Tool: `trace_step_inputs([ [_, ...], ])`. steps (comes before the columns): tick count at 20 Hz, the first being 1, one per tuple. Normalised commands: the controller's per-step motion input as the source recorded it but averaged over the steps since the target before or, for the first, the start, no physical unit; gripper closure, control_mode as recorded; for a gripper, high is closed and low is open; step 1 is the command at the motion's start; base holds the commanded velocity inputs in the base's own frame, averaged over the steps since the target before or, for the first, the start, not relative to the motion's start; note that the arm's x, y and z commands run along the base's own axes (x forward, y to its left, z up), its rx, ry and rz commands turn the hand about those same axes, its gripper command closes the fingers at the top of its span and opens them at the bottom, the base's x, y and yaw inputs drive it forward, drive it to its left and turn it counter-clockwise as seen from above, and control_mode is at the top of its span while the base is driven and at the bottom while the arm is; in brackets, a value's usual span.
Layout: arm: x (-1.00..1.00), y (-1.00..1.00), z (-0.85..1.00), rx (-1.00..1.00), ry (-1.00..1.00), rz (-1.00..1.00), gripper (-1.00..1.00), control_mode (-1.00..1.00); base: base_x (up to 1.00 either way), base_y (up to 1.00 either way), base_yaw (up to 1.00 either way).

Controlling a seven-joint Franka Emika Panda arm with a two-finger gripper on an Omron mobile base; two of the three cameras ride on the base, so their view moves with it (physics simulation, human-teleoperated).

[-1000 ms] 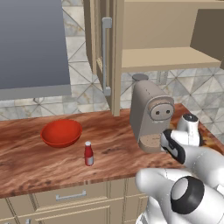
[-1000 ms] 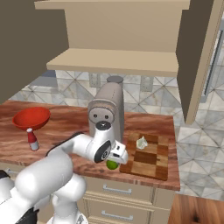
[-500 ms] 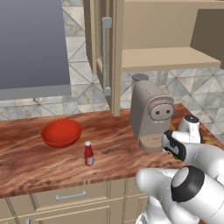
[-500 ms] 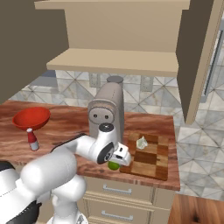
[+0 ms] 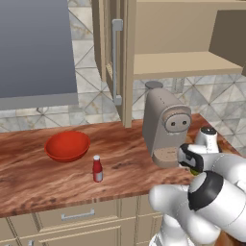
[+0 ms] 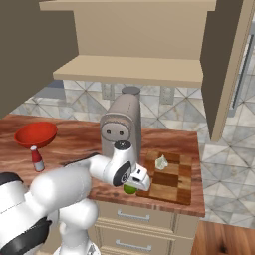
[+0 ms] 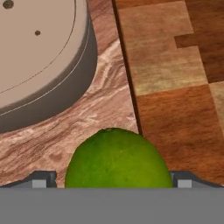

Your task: Open the cabinet. Place the bowl and condiment on the counter. Then place the lime and garlic on the cutting board.

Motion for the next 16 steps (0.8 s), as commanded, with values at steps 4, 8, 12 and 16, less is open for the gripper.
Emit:
trace_step_inputs([
  [4, 0.01, 0.00, -0.21, -0.03, 0.04, -0.06, 1.00, -1.00, 0.00, 0.00, 0.00],
  [8, 0.03, 0.00, -0.21, -0.01, 0.00, -0.04, 1.00, -1.00, 0.00, 0.00, 0.00],
  [12, 0.00, 0.00, -0.02, 0.00, -0.03, -0.02, 1.00, -1.00, 0.00, 0.00, 0.00],
  [16, 0.00, 0.00, 0.25, 0.00, -0.09, 0.00, 1.00, -1.00, 0.00, 0.00, 0.00],
])
